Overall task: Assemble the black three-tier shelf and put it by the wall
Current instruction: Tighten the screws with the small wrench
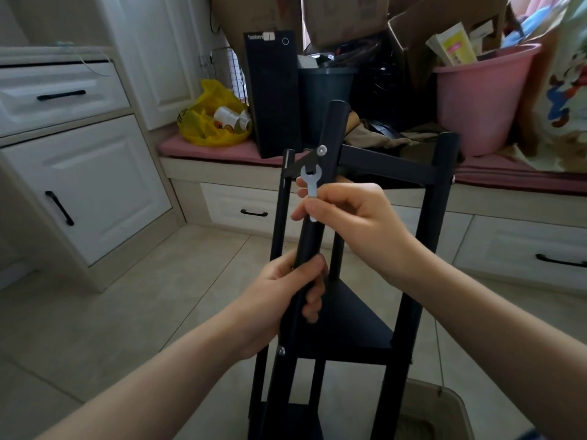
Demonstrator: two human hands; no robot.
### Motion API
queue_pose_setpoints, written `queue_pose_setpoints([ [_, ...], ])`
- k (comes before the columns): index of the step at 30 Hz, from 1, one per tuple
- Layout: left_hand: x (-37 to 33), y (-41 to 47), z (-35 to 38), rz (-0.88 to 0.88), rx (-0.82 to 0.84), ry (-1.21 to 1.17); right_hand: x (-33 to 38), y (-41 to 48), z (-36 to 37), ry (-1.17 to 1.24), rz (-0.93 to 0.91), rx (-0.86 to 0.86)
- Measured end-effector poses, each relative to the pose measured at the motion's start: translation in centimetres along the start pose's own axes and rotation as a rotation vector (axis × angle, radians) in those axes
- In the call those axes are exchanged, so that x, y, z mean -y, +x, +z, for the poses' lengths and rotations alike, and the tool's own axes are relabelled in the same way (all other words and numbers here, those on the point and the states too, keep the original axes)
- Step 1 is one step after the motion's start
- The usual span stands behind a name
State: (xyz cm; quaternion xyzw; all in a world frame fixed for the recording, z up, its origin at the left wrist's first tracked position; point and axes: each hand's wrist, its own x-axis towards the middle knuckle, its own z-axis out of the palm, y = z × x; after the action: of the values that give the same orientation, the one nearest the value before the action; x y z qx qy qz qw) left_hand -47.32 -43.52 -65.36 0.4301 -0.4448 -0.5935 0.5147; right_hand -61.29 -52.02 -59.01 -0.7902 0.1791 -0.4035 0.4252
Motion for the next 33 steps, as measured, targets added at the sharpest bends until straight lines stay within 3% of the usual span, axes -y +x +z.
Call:
queue_pose_setpoints([
  [8, 0.8, 0.6, -0.3, 0.151, -0.207, 0.110, -0.7, 0.0, -0.5, -0.031, 0.047, -0.017],
  [13, 0.4, 0.7, -0.7, 0.176, -0.260, 0.143, -1.3, -0.1, -0.2, -0.197, 0.069, -0.146],
  [18, 0.1, 0.8, -1.2, 0.135, -0.267, 0.119, -1.9, 0.1, 0.2, -0.307, 0.192, -0.121],
  [33, 0.5, 0.4, -1.7, 0.094, -0.217, 0.079, -3.3, 3.1, 1.4, -0.136, 0.350, -0.212],
])
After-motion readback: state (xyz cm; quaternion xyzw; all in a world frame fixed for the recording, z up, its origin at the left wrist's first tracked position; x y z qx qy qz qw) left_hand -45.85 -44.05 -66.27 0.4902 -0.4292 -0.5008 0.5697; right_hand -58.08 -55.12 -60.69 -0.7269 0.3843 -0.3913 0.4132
